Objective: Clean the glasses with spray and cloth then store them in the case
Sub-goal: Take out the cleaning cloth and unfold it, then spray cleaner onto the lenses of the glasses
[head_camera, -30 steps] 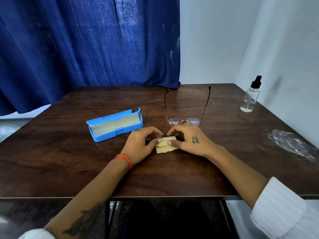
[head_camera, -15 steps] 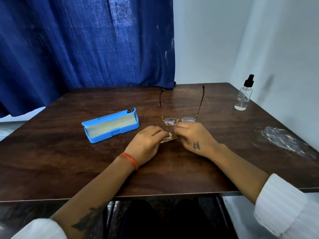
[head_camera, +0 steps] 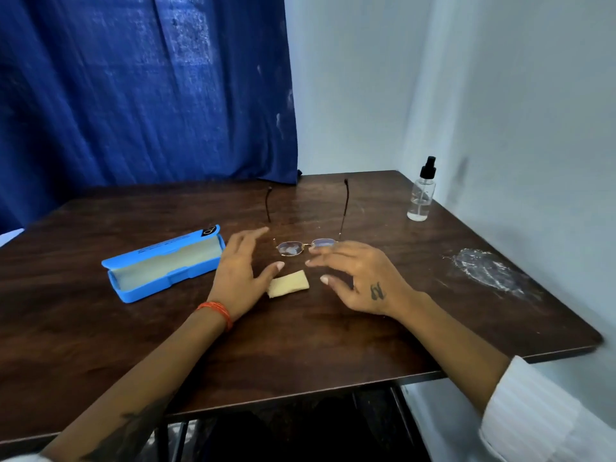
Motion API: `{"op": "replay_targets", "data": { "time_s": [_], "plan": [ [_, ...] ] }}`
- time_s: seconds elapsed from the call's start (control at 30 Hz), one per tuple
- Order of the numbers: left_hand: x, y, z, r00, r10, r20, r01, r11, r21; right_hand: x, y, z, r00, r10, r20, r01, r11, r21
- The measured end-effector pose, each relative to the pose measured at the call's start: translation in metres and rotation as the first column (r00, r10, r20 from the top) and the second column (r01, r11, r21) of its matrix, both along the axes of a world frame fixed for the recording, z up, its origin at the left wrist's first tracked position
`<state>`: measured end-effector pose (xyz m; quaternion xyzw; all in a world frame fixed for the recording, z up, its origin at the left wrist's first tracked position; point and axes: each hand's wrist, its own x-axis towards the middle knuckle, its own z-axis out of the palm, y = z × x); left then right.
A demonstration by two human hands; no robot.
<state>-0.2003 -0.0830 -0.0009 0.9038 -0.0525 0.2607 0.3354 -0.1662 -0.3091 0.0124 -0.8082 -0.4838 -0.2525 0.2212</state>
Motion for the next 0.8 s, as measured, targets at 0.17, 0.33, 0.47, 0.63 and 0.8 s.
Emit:
{"op": "replay_targets", "data": {
  "time_s": [0.17, 0.33, 0.47, 0.63, 0.8],
  "plan": [
    [0.032, -0.005, 0.003, 0.982, 0.021, -0.188, -0.054, 0.983, -0.174, 0.01, -0.011, 0.024, 0.985, -0.076, 0.157, 0.032, 0.964, 0.265],
    [0.052, -0.01, 0.001, 0.972, -0.088, -0.216, 0.007, 0.936, -0.351, 0.04, -0.026, 0.044, 0.959, -0.249, 0.138, 0.179, 0.905, 0.387],
    [0.053, -0.012, -0.001, 0.979, -0.121, -0.166, 0.046, 0.917, -0.397, 0.08, -0.039, 0.045, 0.894, -0.448, -0.009, 0.399, 0.788, 0.469],
    [0.054, -0.007, -0.002, 0.981, -0.127, -0.145, 0.054, 0.904, -0.423, 0.13, -0.056, 0.037, 0.712, -0.625, -0.319, 0.691, 0.544, 0.476],
    [0.059, -0.003, -0.003, 0.989, -0.07, -0.13, 0.006, 0.899, -0.438, 0.159, -0.064, 0.031, 0.547, -0.665, -0.509, 0.837, 0.438, 0.327]
  ]
}}
